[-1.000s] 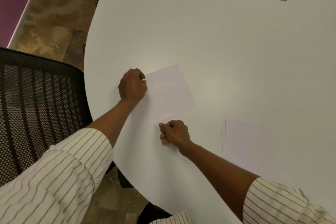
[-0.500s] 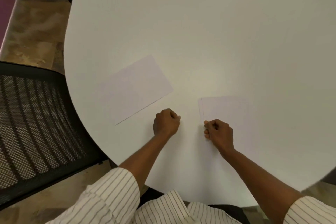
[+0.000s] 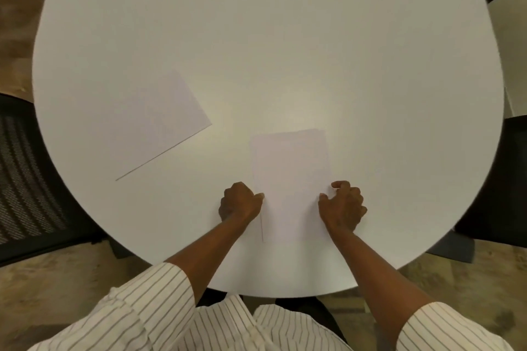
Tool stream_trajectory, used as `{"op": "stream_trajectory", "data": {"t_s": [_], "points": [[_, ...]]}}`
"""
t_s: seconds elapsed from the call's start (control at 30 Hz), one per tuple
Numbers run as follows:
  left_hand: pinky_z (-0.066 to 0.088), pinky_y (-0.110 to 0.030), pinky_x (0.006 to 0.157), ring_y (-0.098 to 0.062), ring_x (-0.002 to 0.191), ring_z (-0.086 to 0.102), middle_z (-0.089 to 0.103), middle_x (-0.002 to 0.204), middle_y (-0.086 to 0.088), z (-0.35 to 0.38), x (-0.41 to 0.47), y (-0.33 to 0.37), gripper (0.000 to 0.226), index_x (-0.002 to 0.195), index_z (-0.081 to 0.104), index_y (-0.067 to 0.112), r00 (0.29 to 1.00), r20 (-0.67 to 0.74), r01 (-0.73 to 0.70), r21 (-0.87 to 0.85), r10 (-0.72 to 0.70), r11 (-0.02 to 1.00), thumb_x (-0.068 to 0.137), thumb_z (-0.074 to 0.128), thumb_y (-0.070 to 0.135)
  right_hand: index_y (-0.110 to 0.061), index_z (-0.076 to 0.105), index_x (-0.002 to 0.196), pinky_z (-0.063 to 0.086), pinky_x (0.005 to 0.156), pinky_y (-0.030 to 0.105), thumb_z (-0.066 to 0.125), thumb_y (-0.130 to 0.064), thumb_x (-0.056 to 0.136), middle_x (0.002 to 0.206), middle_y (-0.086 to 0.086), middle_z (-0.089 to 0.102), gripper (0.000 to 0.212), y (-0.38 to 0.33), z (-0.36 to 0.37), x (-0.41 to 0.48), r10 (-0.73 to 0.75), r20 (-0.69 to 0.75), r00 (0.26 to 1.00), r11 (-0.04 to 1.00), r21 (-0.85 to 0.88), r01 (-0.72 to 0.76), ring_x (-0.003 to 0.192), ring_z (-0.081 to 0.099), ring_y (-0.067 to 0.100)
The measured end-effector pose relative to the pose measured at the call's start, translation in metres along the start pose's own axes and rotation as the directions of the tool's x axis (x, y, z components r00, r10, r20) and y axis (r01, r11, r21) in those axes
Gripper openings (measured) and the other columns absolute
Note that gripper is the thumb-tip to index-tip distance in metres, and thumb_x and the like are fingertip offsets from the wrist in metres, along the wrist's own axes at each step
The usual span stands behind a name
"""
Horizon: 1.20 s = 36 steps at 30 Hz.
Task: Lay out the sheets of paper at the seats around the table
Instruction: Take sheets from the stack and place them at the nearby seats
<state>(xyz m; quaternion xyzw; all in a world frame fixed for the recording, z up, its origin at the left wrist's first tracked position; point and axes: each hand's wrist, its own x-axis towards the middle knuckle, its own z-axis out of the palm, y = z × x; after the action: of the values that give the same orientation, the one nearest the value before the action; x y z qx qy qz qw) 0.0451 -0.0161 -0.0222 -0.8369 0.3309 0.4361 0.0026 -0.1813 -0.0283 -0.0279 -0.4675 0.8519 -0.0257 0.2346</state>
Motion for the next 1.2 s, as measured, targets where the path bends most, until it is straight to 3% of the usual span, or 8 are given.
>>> {"op": "stream_trajectory", "data": {"t_s": [0.17,0.37,0.5,0.67,0.77,1.03,1.2], "points": [[0.058,-0.038,0.087,-0.036,0.112,0.073,0.074,0.121,-0.011,0.018,-0.018,0.014,0.051,0.118,0.070,0.010,0.993,-0.052,0.105,-0.006,-0.105,0.994,0.087,0.081,0.049,-0.018,0.062,0.133,0.041,0.110,0.050,0.079,-0.041,0.091,0.132,0.011,0.064,0.050,0.013,-0.006,0.006,-0.021,0.110,0.994,1.000,-0.012,0.023,0.129,0.059,0.035],[0.062,-0.046,0.094,-0.038,0.115,0.072,0.071,0.128,-0.014,0.027,-0.033,0.016,0.068,0.128,0.063,0.006,0.979,-0.077,0.177,-0.147,-0.189,0.973,0.078,0.092,0.041,-0.021,0.060,0.123,0.049,0.102,0.044,0.086,-0.028,0.084,0.124,0.004,0.068,0.048,0.015,-0.008,0.011,0.068,0.202,0.977,0.982,0.161,-0.101,0.119,0.065,0.032],[0.063,-0.042,0.087,-0.035,0.099,0.076,0.079,0.111,-0.014,0.031,-0.037,0.011,0.040,0.107,0.078,0.005,0.973,-0.076,0.192,-0.243,-0.216,0.951,0.079,0.093,0.028,-0.021,0.065,0.114,0.051,0.085,0.035,0.086,-0.020,0.086,0.115,0.002,0.072,0.035,0.022,-0.015,0.017,0.124,0.257,0.958,0.946,0.259,-0.192,0.101,0.066,0.027],[0.057,-0.043,0.098,-0.034,0.104,0.074,0.078,0.108,-0.009,0.037,-0.044,0.011,0.026,0.099,0.077,0.012,0.963,-0.161,0.171,-0.248,-0.215,0.954,0.082,0.091,0.026,-0.022,0.069,0.101,0.057,0.085,0.037,0.088,-0.026,0.086,0.095,-0.004,0.073,0.025,0.037,-0.017,0.023,0.085,0.292,0.953,0.936,0.304,-0.176,0.096,0.072,0.026],[0.056,-0.049,0.102,-0.032,0.099,0.073,0.079,0.101,-0.007,0.041,-0.047,0.014,0.022,0.091,0.076,0.014,0.954,-0.206,0.166,-0.238,-0.217,0.957,0.083,0.090,0.030,-0.021,0.071,0.103,0.057,0.086,0.037,0.089,-0.029,0.086,0.098,-0.001,0.076,0.026,0.043,-0.017,0.027,0.040,0.302,0.952,0.934,0.327,-0.143,0.096,0.072,0.026],[0.056,-0.047,0.101,-0.031,0.097,0.074,0.080,0.097,-0.007,0.039,-0.060,0.018,0.023,0.092,0.080,0.015,0.922,-0.320,0.168,-0.173,-0.217,0.970,0.088,0.085,0.038,-0.023,0.074,0.096,0.059,0.087,0.039,0.087,-0.026,0.090,0.086,-0.007,0.075,0.014,0.052,-0.024,0.029,-0.095,0.304,0.948,0.916,0.399,-0.036,0.092,0.072,0.023],[0.063,-0.041,0.086,-0.032,0.088,0.075,0.079,0.089,-0.006,0.040,-0.076,0.022,0.017,0.084,0.078,0.015,0.907,-0.373,0.103,-0.255,-0.196,0.961,0.090,0.084,0.030,-0.022,0.075,0.098,0.056,0.083,0.035,0.086,-0.027,0.091,0.086,-0.006,0.076,0.014,0.056,-0.031,0.029,-0.126,0.309,0.943,0.894,0.448,-0.027,0.090,0.071,0.021]]}}
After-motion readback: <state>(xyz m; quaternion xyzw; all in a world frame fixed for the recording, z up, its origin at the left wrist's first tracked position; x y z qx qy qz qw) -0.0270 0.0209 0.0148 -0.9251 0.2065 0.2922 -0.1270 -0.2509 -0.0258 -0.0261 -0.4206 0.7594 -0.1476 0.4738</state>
